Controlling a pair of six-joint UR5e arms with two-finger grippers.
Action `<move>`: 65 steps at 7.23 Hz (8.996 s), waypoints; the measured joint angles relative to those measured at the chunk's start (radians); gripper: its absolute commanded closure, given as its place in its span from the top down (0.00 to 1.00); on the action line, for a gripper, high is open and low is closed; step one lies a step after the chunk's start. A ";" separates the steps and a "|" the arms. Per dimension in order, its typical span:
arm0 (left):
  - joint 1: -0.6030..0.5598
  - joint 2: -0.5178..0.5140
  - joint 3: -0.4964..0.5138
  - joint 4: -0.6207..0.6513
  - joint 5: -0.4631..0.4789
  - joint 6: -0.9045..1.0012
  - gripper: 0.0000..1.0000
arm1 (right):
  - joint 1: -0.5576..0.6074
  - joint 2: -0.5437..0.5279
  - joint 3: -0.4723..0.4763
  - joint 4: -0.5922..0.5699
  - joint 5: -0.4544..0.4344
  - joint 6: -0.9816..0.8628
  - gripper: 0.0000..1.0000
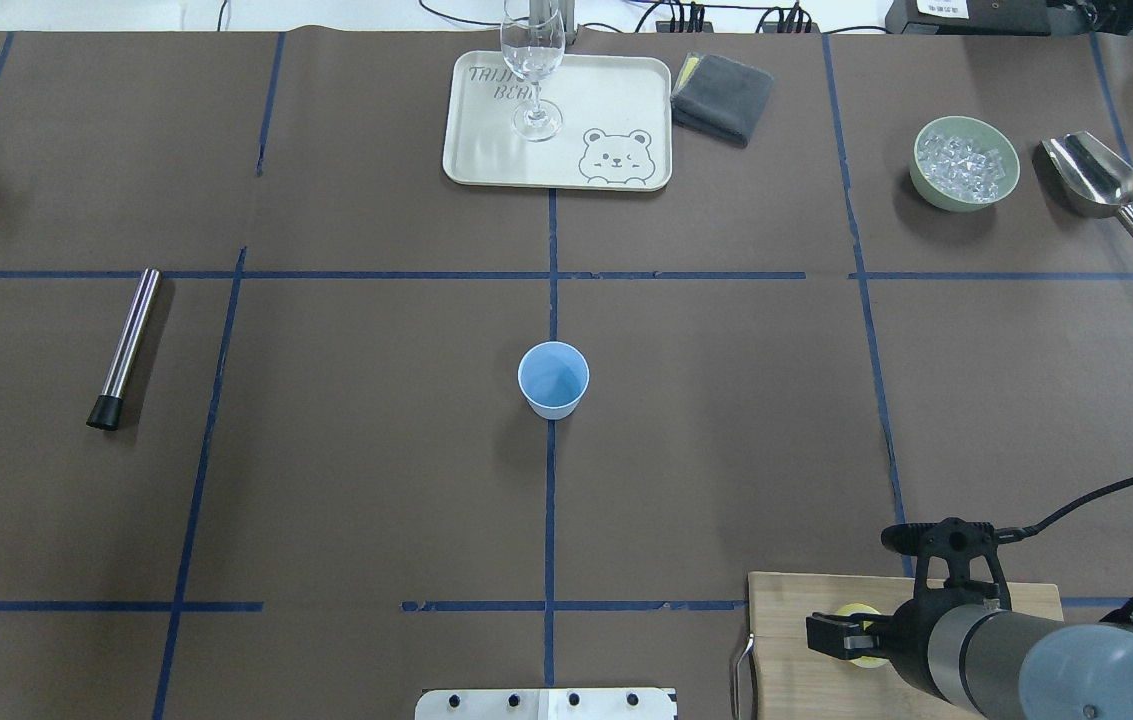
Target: Squeeze lemon into cup
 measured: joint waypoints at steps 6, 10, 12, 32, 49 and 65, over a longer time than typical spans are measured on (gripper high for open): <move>-0.002 0.012 -0.002 0.000 0.005 0.001 1.00 | -0.048 -0.010 -0.063 0.023 -0.091 0.027 0.96; -0.001 0.013 -0.002 -0.001 0.006 0.000 1.00 | -0.052 -0.004 -0.087 0.023 -0.092 0.028 0.93; -0.001 0.013 -0.002 -0.001 0.006 0.000 1.00 | -0.055 0.001 -0.087 0.023 -0.096 0.028 0.91; -0.002 0.012 -0.003 0.001 0.008 0.000 1.00 | 0.091 0.086 0.158 -0.202 0.059 0.015 0.02; -0.002 0.011 0.019 0.001 0.008 0.000 1.00 | 0.424 1.130 -0.656 -0.628 0.264 -0.207 1.00; 0.002 -0.004 -0.005 -0.005 0.010 -0.001 1.00 | 0.978 0.699 -0.462 -0.580 0.633 -1.093 1.00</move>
